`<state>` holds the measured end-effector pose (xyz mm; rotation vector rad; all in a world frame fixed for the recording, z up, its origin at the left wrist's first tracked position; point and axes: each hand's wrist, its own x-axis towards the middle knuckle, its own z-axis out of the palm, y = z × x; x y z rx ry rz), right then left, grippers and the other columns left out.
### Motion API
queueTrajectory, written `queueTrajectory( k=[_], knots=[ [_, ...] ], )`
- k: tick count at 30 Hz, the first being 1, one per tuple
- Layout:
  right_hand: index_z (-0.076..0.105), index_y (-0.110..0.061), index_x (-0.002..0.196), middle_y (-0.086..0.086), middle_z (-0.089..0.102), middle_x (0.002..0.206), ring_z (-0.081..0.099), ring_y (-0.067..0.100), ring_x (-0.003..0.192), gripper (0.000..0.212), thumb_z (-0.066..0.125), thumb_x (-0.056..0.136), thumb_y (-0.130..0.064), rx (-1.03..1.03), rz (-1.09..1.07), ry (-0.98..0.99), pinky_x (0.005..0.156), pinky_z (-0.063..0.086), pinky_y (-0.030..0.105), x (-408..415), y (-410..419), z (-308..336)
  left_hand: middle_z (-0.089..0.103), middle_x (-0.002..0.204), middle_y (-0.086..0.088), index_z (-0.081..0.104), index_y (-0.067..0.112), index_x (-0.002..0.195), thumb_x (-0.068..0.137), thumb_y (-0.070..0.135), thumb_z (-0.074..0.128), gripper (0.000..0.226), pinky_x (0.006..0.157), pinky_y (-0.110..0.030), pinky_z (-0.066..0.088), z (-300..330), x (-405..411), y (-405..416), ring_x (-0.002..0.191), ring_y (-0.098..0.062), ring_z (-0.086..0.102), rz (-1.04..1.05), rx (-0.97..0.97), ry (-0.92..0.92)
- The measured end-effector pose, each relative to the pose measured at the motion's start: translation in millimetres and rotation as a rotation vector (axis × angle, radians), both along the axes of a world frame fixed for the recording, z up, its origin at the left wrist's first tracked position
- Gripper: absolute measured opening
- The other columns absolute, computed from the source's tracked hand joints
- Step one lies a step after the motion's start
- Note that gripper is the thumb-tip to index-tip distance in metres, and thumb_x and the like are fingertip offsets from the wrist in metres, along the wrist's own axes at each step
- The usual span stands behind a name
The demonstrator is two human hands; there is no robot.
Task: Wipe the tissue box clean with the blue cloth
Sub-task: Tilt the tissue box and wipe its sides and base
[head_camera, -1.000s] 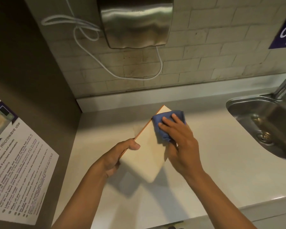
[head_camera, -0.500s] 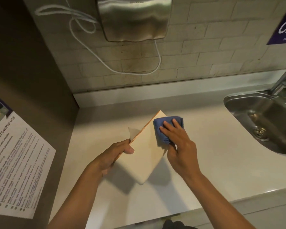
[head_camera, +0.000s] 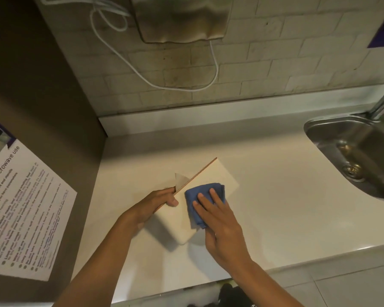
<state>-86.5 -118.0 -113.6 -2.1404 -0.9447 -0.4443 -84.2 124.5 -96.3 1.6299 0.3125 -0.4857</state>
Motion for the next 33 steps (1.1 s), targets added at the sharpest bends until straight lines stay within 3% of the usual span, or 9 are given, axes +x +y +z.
queueTrajectory(
  k=[6, 10, 12, 15, 21, 25, 27, 29, 33],
  knots=[
    [0.061, -0.014, 0.129, -0.005, 0.047, 0.143, 0.035, 0.021, 0.139, 0.051, 0.058, 0.080, 0.000, -0.078, 0.008, -0.021, 0.115, 0.028, 0.032, 27.8, -8.5, 4.2, 0.074, 0.122, -0.004, 0.066, 0.031, 0.132, 0.076, 0.039, 0.071, 0.057, 0.106, -0.054, 0.050, 17.2, 12.9, 4.0, 0.112, -0.032, 0.070, -0.084, 0.154, 0.021],
    [0.058, -0.014, 0.131, -0.003, 0.050, 0.142, 0.036, 0.021, 0.139, 0.054, 0.060, 0.079, 0.001, 0.011, -0.016, 0.010, 0.112, 0.033, 0.035, 23.4, -1.9, -1.6, 0.044, 0.145, 0.017, 0.029, 0.045, 0.155, 0.063, 0.059, 0.071, 0.102, 0.099, -0.037, 0.051, 38.3, 11.5, -7.7, 0.127, -0.015, 0.056, -0.010, 0.613, -0.076],
    [0.058, -0.015, 0.131, -0.004, 0.050, 0.142, 0.036, 0.020, 0.139, 0.055, 0.060, 0.079, 0.002, 0.036, -0.035, 0.028, 0.111, 0.036, 0.036, 21.3, -0.6, -2.3, 0.029, 0.152, 0.016, 0.019, 0.044, 0.154, 0.067, 0.066, 0.067, 0.102, 0.099, -0.034, 0.048, 36.4, -5.6, -21.1, 0.132, -0.016, 0.047, 0.041, 0.844, -0.230],
    [0.058, -0.017, 0.131, -0.006, 0.049, 0.142, 0.036, 0.020, 0.139, 0.059, 0.063, 0.077, 0.007, 0.038, -0.032, 0.057, 0.111, 0.036, 0.036, 20.8, 3.9, 1.3, 0.033, 0.151, 0.013, 0.020, 0.038, 0.150, 0.069, 0.080, 0.062, 0.101, 0.103, -0.032, 0.043, 25.6, -37.4, -47.6, 0.132, -0.015, 0.043, 0.026, 1.061, -0.441],
    [0.056, -0.014, 0.133, 0.000, 0.050, 0.142, 0.037, 0.024, 0.138, 0.057, 0.069, 0.080, 0.001, -0.021, -0.038, 0.060, 0.107, 0.040, 0.047, 22.2, 7.2, -0.8, 0.046, 0.147, 0.003, 0.027, 0.028, 0.153, 0.066, 0.069, 0.069, 0.105, 0.104, -0.030, 0.039, 4.7, -47.2, -74.7, 0.128, -0.019, 0.047, 0.141, 1.046, -0.521],
    [0.052, -0.018, 0.138, -0.002, 0.042, 0.147, 0.025, 0.027, 0.144, 0.049, 0.056, 0.089, -0.012, -0.219, 0.069, -0.121, 0.116, 0.021, 0.050, 27.5, 6.4, 1.9, 0.030, 0.160, 0.003, 0.012, 0.037, 0.154, 0.066, 0.076, 0.058, 0.107, 0.119, -0.037, 0.033, 1.6, -41.7, -64.1, 0.142, -0.019, 0.035, 0.084, 0.925, -0.369],
    [0.052, -0.018, 0.138, -0.002, 0.043, 0.147, 0.024, 0.028, 0.144, 0.050, 0.049, 0.089, -0.012, -0.296, 0.130, -0.186, 0.118, 0.014, 0.049, 37.0, 5.0, 7.2, 0.033, 0.158, 0.004, 0.016, 0.036, 0.154, 0.063, 0.080, 0.058, 0.110, 0.116, -0.040, 0.038, 2.3, -40.1, -58.6, 0.139, -0.019, 0.037, 0.100, 0.939, -0.387],
    [0.057, -0.016, 0.134, 0.001, 0.049, 0.143, 0.030, 0.029, 0.141, 0.051, 0.050, 0.085, -0.004, -0.250, 0.104, -0.144, 0.116, 0.023, 0.047, 52.9, 2.0, 11.9, 0.038, 0.152, 0.006, 0.021, 0.035, 0.152, 0.058, 0.081, 0.063, 0.113, 0.108, -0.039, 0.044, 3.4, -39.6, -55.8, 0.131, -0.017, 0.041, 0.135, 0.976, -0.419],
    [0.063, -0.009, 0.126, 0.005, 0.056, 0.136, 0.037, 0.033, 0.137, 0.049, 0.062, 0.081, 0.009, 0.026, -0.241, 0.182, 0.098, 0.046, 0.053, 56.7, 17.9, 21.3, 0.040, 0.144, 0.010, 0.021, 0.035, 0.150, 0.056, 0.074, 0.076, 0.116, 0.101, -0.034, 0.049, 3.0, -38.2, -56.8, 0.122, -0.014, 0.042, 0.149, 1.060, -0.446]
  ],
)
